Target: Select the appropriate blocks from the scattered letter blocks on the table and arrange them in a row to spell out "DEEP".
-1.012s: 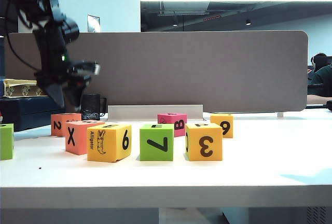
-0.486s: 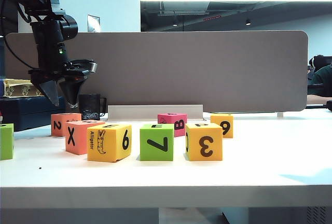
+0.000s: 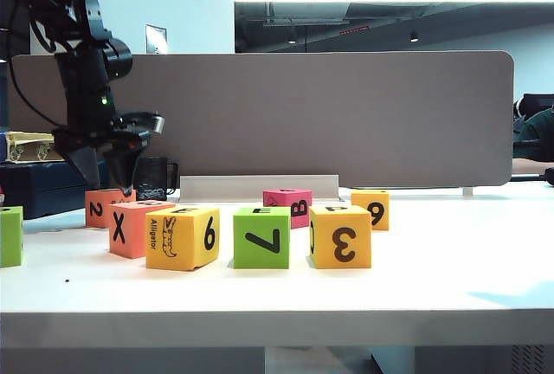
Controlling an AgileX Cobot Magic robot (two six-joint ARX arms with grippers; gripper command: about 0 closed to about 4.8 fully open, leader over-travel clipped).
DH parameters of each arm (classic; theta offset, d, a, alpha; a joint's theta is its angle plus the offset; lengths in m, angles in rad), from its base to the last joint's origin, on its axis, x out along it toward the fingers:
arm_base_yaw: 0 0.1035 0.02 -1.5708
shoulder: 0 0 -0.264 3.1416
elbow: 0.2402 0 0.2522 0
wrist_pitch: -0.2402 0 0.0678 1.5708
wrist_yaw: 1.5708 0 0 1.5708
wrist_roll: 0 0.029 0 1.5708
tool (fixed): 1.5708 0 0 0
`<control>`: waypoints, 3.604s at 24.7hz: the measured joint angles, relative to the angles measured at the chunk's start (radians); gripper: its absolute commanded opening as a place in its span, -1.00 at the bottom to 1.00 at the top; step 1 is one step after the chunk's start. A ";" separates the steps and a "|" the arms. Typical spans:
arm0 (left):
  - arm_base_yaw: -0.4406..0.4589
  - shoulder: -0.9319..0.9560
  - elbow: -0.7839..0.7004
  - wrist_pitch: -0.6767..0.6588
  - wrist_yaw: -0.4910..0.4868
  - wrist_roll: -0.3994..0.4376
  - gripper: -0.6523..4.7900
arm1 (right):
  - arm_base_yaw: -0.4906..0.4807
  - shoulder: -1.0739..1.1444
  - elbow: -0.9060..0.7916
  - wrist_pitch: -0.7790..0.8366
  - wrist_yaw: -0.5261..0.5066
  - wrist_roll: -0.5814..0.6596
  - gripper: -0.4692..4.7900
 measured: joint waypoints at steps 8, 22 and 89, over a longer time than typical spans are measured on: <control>0.001 0.031 0.000 0.003 0.000 0.000 0.40 | 0.000 -0.001 0.000 0.000 0.001 0.000 -0.83; 0.000 0.028 0.002 -0.039 -0.001 -0.008 0.11 | 0.000 -0.001 0.000 0.000 0.001 0.000 -0.83; -0.190 -0.640 -0.874 0.014 0.104 -0.419 -0.09 | 0.000 -0.002 0.000 -0.017 0.001 0.000 -0.83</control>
